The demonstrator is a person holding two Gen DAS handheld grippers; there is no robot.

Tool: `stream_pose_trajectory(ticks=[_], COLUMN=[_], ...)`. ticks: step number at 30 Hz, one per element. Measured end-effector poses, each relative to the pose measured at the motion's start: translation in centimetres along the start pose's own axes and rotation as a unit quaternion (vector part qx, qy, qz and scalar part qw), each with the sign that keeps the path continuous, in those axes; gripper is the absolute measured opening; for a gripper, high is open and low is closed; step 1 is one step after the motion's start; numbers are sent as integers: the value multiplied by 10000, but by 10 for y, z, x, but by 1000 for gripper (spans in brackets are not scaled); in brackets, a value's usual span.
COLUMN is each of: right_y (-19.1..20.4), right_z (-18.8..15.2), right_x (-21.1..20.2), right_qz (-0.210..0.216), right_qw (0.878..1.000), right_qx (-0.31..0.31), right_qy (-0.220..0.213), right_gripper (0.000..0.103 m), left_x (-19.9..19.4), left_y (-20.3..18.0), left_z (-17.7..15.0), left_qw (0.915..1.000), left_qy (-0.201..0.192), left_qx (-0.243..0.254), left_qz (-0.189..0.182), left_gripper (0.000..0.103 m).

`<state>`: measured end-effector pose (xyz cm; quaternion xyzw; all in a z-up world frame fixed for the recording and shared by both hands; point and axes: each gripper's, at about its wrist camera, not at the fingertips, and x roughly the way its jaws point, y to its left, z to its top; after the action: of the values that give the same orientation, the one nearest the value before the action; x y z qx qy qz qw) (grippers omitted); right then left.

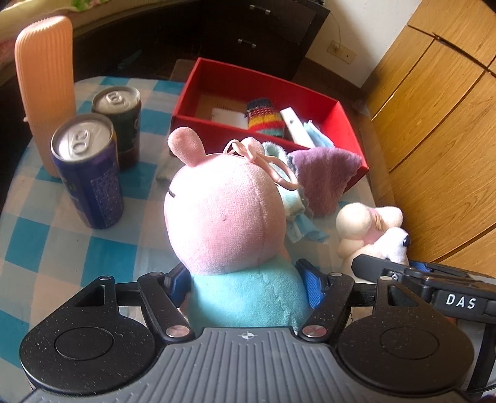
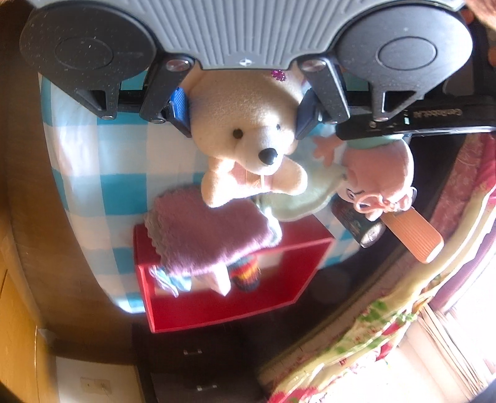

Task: Organize soft objects
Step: 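Grasp the pink pig plush with the left tool while the right tool grasps the white teddy bear, then carry the pig and bear into the red box and open both tools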

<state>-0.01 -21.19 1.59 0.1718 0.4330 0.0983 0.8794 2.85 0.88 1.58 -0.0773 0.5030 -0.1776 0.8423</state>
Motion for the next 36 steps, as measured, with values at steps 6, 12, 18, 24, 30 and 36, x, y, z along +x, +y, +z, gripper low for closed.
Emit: stream_pose_trajectory(ticks=[6, 12, 18, 24, 30, 36], right_y=[2, 8, 12, 12, 20, 22], right_z=[9, 14, 16, 23, 38, 56], right_x=[-12, -19, -25, -34, -44, -47], right_qz=[186, 324, 366, 357, 341, 233], right_qw=[9995, 9986, 9977, 9958, 9907, 9856], right_qx=[82, 43, 18, 23, -78, -101], right_qy=[-242, -412, -572, -843, -1313, -1674], right_gripper=[46, 46, 46, 46, 46, 46], left_x=[-14, -20, -20, -21, -26, -24], left_y=[-12, -20, -23, -30, -40, -49], left_z=[5, 10, 17, 30, 46, 68], left_qw=[9994, 9984, 9977, 9965, 9940, 9902], left_qy=[-294, -488, -596, -756, -1028, -1329], left_qx=[174, 273, 298, 349, 339, 416], left_qz=[-56, -93, -104, -123, -184, -80], left_gripper=[70, 70, 70, 70, 70, 70])
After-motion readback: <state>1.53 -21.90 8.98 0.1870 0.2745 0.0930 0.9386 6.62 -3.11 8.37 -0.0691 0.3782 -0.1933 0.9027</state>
